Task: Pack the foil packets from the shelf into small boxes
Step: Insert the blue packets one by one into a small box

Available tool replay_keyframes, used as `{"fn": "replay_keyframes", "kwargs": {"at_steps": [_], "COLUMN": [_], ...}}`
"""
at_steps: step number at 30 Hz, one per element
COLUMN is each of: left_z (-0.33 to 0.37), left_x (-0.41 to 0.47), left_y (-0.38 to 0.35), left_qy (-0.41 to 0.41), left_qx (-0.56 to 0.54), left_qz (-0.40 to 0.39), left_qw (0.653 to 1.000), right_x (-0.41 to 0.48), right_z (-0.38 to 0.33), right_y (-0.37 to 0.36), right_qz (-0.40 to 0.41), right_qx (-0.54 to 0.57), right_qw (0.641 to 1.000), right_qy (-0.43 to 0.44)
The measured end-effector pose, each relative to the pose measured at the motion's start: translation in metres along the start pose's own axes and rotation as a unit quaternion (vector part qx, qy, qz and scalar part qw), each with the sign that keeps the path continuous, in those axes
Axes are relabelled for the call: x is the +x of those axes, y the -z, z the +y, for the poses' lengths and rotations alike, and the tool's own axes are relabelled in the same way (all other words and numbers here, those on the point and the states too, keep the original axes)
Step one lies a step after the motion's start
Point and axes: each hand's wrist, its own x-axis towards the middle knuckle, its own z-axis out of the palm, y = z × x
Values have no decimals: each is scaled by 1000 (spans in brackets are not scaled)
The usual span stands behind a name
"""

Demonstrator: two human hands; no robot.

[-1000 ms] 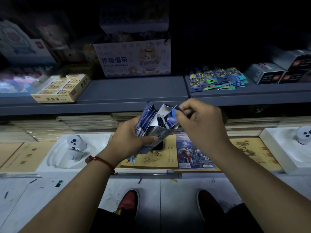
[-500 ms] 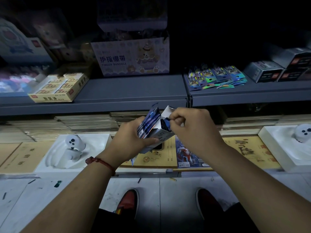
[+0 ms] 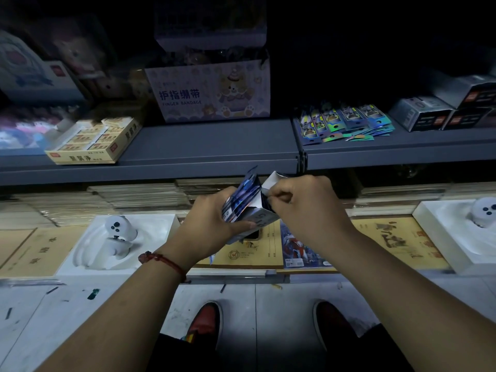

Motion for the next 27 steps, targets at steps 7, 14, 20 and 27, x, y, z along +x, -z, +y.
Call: {"fn": "replay_keyframes", "kwargs": {"at_steps": [7,14,20,27], "left_z": [1,-7,-11,-10], "left_x": [0,4,5,3], "left_y": [0,-1,-3,-7], "left_qy": [2,5,-12,-47], "left_qx": [-4,19,33,27], "left_qz": [-8,-23,-34,-37], "left_qw": [1000,1000,999,998], "right_x": [-1,-1,-5,-4], "right_z": [2,-5,-13,-12], "right_y": [-3,4,7,9], "right_qz": [-11,63,14,-39], "right_qx": [-61,13,13,-28], "right_qw": [998,995,992,995], "right_qy": [5,73,127,90]}}
